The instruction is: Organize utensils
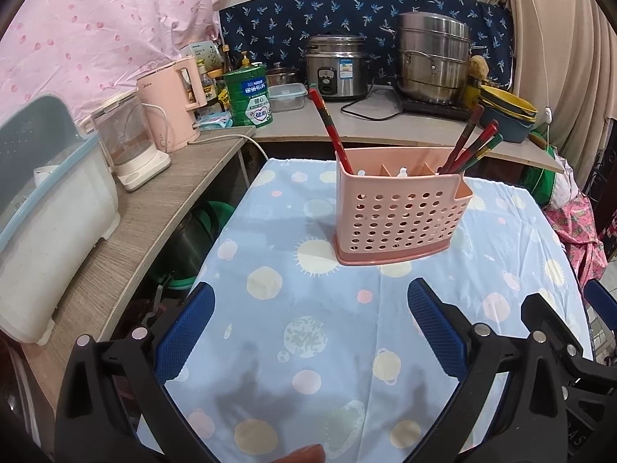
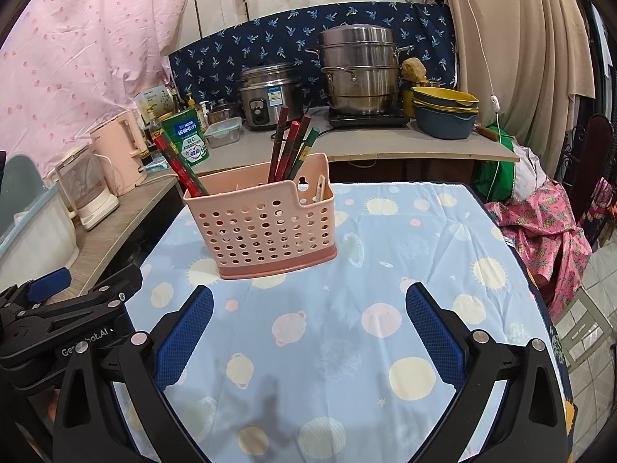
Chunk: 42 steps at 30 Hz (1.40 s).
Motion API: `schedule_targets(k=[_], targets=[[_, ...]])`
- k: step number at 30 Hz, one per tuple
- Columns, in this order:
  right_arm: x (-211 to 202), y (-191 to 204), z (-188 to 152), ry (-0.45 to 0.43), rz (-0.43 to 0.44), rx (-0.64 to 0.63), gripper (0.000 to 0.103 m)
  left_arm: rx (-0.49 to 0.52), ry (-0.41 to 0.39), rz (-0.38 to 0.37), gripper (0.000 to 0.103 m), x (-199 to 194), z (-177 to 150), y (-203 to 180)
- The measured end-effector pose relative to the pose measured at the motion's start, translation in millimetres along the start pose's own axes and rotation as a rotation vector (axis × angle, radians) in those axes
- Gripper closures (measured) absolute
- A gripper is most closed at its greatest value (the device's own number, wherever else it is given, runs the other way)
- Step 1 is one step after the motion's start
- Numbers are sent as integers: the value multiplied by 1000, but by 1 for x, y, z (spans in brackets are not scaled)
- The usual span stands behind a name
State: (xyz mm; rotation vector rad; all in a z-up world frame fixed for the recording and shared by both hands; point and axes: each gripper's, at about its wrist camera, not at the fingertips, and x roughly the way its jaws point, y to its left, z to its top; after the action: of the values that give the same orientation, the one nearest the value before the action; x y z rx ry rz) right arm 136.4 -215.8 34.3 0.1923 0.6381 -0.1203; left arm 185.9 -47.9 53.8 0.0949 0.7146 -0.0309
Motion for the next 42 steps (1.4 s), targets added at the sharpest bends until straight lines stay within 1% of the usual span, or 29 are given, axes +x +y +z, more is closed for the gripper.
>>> schedule_targets(k=[9,19,31,42], targets=[[3,1,-1,0,-6,-6,6,0,-1,-7,7,2,1,0],[6,0,-2,5,-9,-6,6,-32,16,4,7,10,2,6],[11,-2,-3,10,-15,-8,6,-9,2,2,8,9,3,4],[11,-1,-2,11,-14,-7,6,-14,5,6,8,10,3,3]])
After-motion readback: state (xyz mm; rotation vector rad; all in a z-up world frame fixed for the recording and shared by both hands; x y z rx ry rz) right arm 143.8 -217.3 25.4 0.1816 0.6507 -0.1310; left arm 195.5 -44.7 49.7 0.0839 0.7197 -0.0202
